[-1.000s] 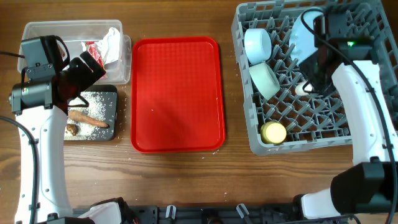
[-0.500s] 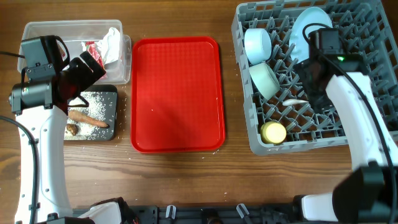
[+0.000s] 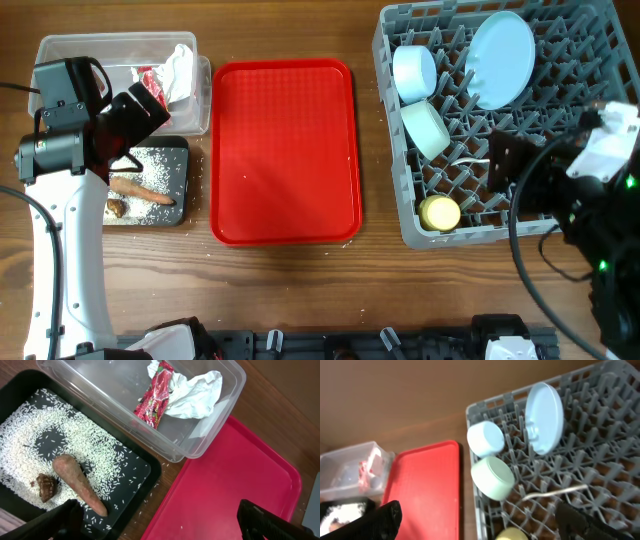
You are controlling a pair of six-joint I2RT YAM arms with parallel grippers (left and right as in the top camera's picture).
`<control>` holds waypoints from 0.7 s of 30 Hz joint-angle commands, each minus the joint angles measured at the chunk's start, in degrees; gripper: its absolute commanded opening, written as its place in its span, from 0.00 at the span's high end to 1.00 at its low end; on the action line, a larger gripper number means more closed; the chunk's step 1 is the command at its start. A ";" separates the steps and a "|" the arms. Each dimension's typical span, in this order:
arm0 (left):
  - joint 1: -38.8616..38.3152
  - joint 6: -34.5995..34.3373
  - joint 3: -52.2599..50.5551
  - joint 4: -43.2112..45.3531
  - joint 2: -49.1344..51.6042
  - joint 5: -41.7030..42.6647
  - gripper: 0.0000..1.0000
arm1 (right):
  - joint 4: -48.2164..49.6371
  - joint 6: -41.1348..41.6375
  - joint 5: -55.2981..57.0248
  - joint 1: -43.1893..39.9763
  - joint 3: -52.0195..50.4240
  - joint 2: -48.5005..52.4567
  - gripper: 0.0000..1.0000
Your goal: Sort waste into correct bins and load items into the dishwasher rack
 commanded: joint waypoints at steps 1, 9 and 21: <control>-0.15 0.66 0.70 0.09 -0.37 0.22 0.00 | 1.64 -8.90 1.44 0.13 -1.33 -0.33 0.00; -0.15 0.66 0.70 0.11 -0.37 0.24 0.00 | 43.32 -13.35 2.10 -0.15 -45.55 -22.95 0.00; -0.15 0.66 0.70 0.11 -0.37 0.22 0.00 | 63.36 8.00 9.97 -0.66 -79.87 -49.55 0.00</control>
